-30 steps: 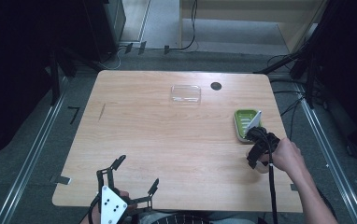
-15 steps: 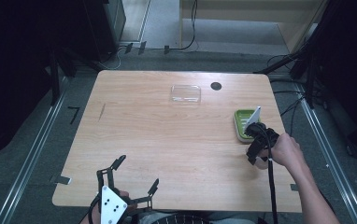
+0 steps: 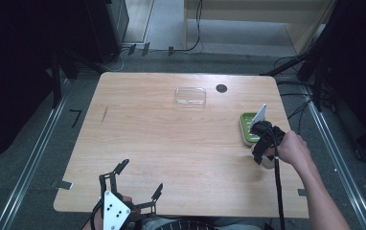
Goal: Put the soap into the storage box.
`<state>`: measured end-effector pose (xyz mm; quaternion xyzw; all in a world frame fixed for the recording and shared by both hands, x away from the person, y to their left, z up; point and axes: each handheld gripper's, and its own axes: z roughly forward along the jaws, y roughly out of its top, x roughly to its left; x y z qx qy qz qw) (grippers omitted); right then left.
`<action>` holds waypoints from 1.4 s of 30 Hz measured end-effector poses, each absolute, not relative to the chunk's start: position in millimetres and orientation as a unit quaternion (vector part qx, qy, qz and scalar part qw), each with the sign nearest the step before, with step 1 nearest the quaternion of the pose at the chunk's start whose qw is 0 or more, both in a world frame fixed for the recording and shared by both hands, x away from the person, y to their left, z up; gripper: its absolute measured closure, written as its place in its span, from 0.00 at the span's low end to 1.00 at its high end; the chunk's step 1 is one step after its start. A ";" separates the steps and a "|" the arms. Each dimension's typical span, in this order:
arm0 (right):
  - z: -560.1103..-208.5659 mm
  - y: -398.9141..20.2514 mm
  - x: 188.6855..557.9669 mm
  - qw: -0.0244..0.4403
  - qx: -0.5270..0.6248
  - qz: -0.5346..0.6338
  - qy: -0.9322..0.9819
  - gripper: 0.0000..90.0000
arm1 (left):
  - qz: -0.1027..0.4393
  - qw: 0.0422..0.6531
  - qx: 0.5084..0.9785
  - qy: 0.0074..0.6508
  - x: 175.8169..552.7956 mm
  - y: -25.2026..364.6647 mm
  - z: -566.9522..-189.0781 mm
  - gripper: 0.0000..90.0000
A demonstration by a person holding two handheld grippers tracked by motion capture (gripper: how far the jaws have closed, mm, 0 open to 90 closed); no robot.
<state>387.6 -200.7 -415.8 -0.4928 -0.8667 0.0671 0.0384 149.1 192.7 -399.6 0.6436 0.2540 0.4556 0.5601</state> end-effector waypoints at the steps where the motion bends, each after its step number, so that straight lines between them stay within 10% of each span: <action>1: -415.8 -200.7 387.6 0.038 -0.493 0.067 -0.867 0.38 | 0.456 0.560 0.644 0.254 149.1 192.7 -399.6 0.00; 42: -396.0 -207.5 433.2 0.031 -0.514 0.053 -0.856 0.38 | 0.455 0.560 0.643 0.256 149.6 193.4 -399.8 0.00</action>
